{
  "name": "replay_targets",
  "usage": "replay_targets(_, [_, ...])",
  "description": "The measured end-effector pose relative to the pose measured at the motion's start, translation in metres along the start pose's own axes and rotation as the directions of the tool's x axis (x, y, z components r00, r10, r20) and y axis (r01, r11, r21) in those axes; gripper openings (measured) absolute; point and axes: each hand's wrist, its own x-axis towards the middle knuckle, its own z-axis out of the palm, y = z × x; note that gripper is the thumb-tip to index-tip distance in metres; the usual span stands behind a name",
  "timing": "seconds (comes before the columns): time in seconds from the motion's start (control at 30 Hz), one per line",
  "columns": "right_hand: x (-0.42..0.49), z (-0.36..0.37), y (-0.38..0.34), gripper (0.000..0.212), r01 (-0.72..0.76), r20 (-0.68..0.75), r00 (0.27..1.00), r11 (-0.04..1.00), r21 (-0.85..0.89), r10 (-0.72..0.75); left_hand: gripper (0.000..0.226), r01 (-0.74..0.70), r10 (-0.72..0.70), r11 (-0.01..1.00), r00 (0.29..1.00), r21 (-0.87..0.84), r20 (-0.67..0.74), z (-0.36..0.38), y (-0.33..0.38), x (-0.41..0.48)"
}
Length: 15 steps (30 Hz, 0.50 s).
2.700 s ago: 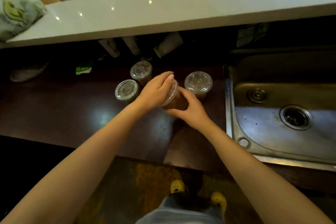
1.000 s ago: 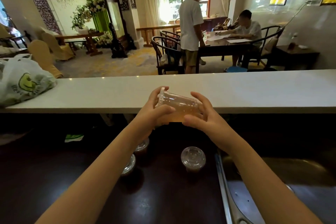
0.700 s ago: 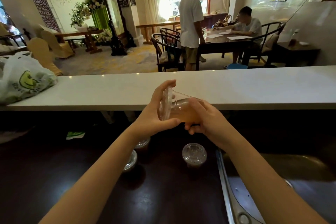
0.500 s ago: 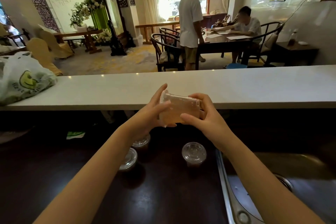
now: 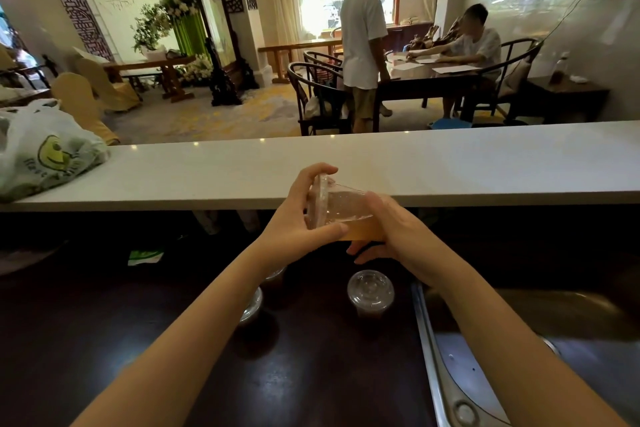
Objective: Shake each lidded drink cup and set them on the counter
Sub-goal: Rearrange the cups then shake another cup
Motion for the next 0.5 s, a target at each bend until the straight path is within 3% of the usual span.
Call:
replay_targets(0.07, [0.001, 0.001, 0.001, 0.039, 0.025, -0.022, 0.999, 0.998, 0.059, -0.024, 0.073, -0.074, 0.074, 0.997, 0.997, 0.025, 0.017, -0.001, -0.001, 0.000])
replay_targets(0.13, [0.002, 0.002, 0.001, 0.034, 0.074, -0.046, 0.996, 0.995, 0.060, -0.072, 0.080, -0.061, 0.061, 0.998, 0.997, 0.004, 0.041, -0.003, -0.002, 0.002])
replay_targets(0.23, [0.002, 0.002, 0.002, 0.041, 0.152, -0.046, 0.987, 0.987, -0.053, -0.154, 0.089, 0.124, -0.114, 0.984, 0.990, -0.128, 0.082, -0.008, -0.001, 0.008])
replay_targets(0.33, [0.003, 0.000, -0.001, 0.047, 0.208, -0.032, 0.976, 0.967, -0.145, -0.215, 0.096, 0.311, -0.263, 0.887, 0.948, -0.341, 0.179, -0.012, -0.003, 0.014])
replay_targets(0.5, [0.011, -0.002, -0.003, 0.061, 0.236, 0.034, 0.972, 0.969, -0.075, -0.234, 0.083, 0.309, -0.284, 0.861, 0.951, -0.404, 0.123, -0.012, -0.002, 0.021])
